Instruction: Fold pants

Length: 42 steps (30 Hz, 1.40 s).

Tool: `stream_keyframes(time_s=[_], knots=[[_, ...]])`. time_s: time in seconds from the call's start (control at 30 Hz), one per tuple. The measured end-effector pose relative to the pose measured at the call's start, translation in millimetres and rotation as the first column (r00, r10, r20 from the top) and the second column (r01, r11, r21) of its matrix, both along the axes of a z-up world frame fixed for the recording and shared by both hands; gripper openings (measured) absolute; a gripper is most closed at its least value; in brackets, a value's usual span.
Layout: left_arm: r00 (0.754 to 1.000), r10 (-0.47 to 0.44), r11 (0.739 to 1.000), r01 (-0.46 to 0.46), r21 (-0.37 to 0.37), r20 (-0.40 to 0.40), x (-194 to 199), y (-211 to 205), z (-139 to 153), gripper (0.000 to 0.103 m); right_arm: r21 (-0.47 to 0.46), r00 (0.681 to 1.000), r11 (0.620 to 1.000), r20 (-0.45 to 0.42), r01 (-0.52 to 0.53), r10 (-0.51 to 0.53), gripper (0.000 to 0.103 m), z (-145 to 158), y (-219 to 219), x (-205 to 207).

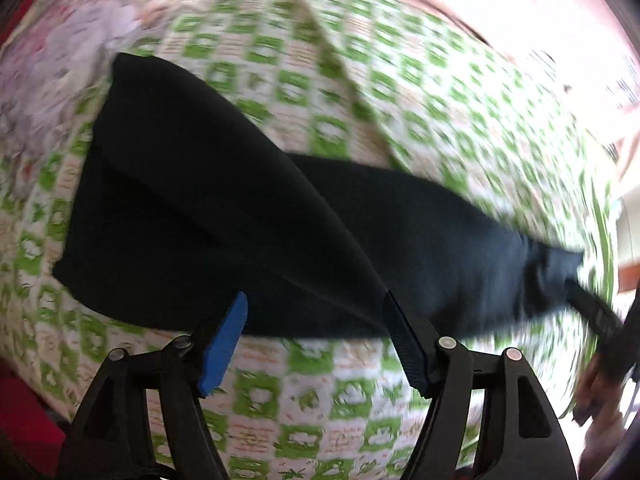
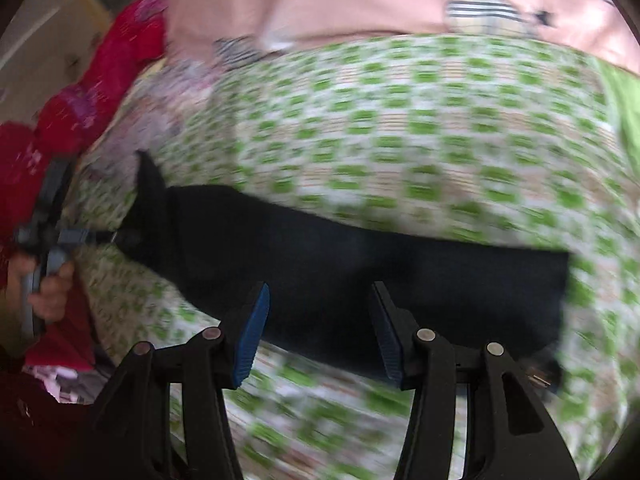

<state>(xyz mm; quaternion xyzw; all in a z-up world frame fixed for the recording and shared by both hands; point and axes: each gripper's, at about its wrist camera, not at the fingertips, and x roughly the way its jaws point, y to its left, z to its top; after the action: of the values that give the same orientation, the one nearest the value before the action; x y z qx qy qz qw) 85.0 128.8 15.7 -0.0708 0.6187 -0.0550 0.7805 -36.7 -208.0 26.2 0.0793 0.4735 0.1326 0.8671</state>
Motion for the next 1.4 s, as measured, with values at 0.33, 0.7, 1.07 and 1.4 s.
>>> stream_keyframes(time_s=[0.33,0.7,1.07,1.4], knots=[[0.955,0.269,0.961,-0.259,0.093,-0.123,89.4,41.7,-1.4,0.076,0.023,0.954,0.956,-0.052,-0.293,0.294,0.053,-33.2,137.4,55.8],[0.940,0.314,0.947,-0.302,0.108,-0.132,113.4,74.0,-20.2,0.017,0.013,0.917,0.923,-0.109,-0.385,0.384,0.021,-71.9,201.2,88.7],[0.905,0.421,0.895,-0.404,-0.190,0.060,1.8,132.7,12.4,0.005,-0.037,0.878,0.878,-0.007,-0.478,0.478,0.008,-31.2,207.9,64.9],[0.860,0.508,0.830,-0.476,-0.290,0.043,-53.5,156.5,-18.4,0.006,-0.102,0.846,0.840,-0.070,-0.533,0.528,0.008,-45.4,226.3,61.0]])
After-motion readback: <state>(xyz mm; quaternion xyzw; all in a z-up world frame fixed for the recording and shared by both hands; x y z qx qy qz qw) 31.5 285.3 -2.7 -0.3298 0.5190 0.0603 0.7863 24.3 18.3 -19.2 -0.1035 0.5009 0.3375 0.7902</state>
